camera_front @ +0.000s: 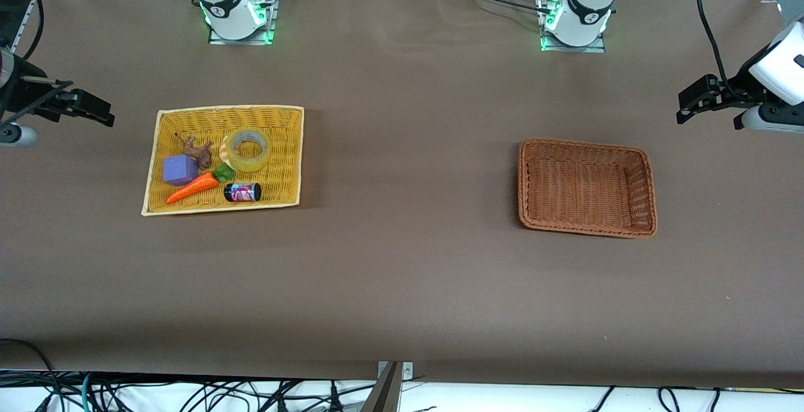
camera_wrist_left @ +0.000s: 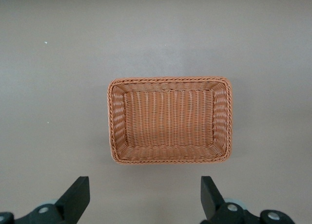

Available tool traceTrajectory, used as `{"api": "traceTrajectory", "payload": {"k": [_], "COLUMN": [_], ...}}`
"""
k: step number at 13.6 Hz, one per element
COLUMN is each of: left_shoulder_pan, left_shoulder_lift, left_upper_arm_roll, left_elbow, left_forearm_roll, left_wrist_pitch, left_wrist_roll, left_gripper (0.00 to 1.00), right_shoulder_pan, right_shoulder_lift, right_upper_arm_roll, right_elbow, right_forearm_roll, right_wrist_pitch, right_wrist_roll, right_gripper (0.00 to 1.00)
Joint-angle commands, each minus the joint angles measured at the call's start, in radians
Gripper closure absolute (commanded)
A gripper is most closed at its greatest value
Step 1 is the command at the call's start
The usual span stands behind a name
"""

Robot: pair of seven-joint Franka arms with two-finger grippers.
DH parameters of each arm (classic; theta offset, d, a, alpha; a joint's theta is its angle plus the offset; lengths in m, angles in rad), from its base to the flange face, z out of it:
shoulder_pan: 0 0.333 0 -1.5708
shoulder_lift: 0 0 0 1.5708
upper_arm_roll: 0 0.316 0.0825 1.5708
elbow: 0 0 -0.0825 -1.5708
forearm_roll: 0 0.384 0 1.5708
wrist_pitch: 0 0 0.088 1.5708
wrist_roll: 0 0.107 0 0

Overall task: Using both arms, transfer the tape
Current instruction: 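Reach the right gripper down over the clear tape roll in the tray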

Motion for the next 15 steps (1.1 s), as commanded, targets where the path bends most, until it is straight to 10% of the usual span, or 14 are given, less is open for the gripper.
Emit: {"api": "traceTrajectory", "payload": {"k": [1, 15], "left_shoulder_pan": [0.001, 0.007], "left_shoulder_lift": [0.015, 0.017], "left_upper_arm_roll": [-0.003, -0.001], "left_elbow": [0.033, 0.033], "left_forearm_roll": [0.025, 0.025], "left_wrist_pitch": [-0.024, -0.024], "left_wrist_roll": [0.015, 0.017], "left_gripper": [0.0, 0.0], "right_shoulder_pan": [0.006, 0.247], "right_shoulder_lift": [0.024, 0.133], "right_upper_arm_roll": [0.008, 0.018], "right_elbow": [0.011, -0.377], "right_forearm_roll": [0.006, -0.023], "right_wrist_pitch": [-0.021, 0.42], "right_wrist_roll": [0.0, 0.235], "right_gripper": [0.0, 0.0]}}
